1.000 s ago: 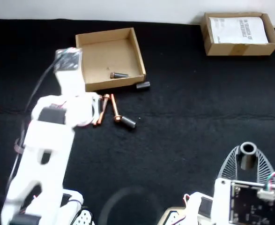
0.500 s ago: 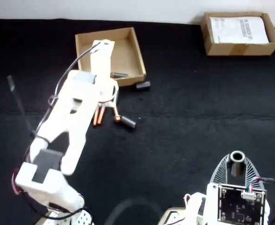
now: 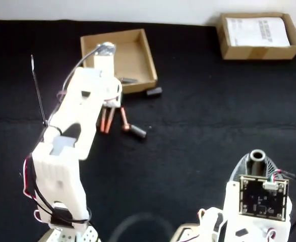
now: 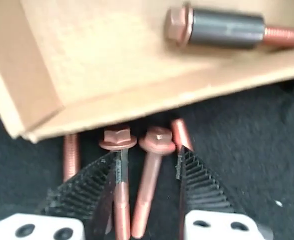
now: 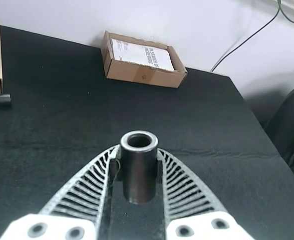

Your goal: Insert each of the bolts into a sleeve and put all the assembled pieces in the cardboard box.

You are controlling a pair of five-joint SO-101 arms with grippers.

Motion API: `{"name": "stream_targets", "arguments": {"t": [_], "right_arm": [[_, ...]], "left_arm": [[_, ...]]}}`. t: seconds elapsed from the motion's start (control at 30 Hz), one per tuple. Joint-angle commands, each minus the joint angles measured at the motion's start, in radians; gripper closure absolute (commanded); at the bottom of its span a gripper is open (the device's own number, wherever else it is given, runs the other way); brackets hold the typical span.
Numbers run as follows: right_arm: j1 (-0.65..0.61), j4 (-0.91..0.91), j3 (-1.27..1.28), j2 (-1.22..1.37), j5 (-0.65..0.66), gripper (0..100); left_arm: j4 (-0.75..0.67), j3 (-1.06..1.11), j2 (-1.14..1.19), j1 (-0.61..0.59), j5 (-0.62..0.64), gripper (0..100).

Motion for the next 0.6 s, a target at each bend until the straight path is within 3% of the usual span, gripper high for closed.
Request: {"name": "stream_targets", "arguments": {"t": [0.0,0.2,0.57], "right_arm": [[0.013,-0.039,0.021,-0.001,-0.005,99.2],[0.094,-0.140,0.085,-0.001,-0.006,99.2],[0.097,-0.189,0.117,0.001,-0.006,99.2]], "left_arm": [[0.005,-0.062,0.021,-0.019,-0.006,82],[0.092,-0.064,0.071,0.005,-0.092,82],[0.262,-0.065,-0.015,0.005,-0.141,82]]}}
